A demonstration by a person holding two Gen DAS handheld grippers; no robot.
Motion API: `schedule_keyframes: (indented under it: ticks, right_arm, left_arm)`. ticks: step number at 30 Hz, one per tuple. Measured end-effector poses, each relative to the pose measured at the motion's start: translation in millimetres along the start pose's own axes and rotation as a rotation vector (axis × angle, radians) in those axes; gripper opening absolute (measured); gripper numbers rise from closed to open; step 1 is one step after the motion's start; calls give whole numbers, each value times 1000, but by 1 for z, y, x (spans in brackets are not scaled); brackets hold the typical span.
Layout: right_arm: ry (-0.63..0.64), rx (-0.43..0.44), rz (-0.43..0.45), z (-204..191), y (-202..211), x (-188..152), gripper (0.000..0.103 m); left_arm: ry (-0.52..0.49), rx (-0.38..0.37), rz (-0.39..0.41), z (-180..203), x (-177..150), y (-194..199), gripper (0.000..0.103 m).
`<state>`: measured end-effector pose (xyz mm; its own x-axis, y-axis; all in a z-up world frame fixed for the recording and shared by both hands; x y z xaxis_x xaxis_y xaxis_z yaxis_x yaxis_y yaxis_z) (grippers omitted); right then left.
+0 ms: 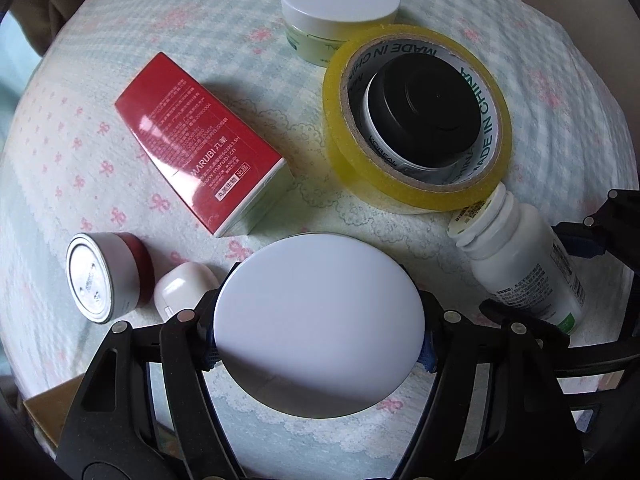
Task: Organize rigid objects
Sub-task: 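Carry the lid and pill bottle over the cardboard box with both tools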
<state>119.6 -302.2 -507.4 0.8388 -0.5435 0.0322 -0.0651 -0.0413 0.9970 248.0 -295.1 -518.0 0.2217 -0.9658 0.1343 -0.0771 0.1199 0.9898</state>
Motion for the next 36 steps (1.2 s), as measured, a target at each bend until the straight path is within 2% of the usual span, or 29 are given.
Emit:
schedule_keyframes:
  ticks: [8, 13, 20, 24, 28, 36]
  right_arm:
    - [-10, 39, 76, 5, 48, -6, 46]
    - [4, 60, 146, 13, 114, -11, 46]
    - [87, 85, 271, -2, 237, -9, 46]
    - [174, 105, 327, -28, 293, -11, 46]
    - [267, 146, 378, -73, 329, -12, 46]
    - [403, 229, 437, -178, 355, -39, 46]
  left_arm:
    - [127, 17, 59, 1, -18, 59, 68]
    - [225, 52, 137, 4, -32, 134, 68]
    - [392, 125, 267, -2, -61, 257, 68]
    - [505, 176, 336, -11, -99, 313, 68]
    - [591, 236, 374, -26, -143, 353, 68]
    - [716, 299, 400, -66, -259, 392, 68]
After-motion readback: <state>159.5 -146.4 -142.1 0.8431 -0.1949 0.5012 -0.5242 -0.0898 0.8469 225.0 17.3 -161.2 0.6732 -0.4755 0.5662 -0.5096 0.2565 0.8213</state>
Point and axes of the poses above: each gripper's, at about its wrist camera, not at the fingertips, and y roughly against the way its jaws point, z to its right, x to its top, the point moved 1 cm from there along -y, roughly the way its jaws point, and after that the axes turned 11 degrees about -y, right-handed, at the moved point
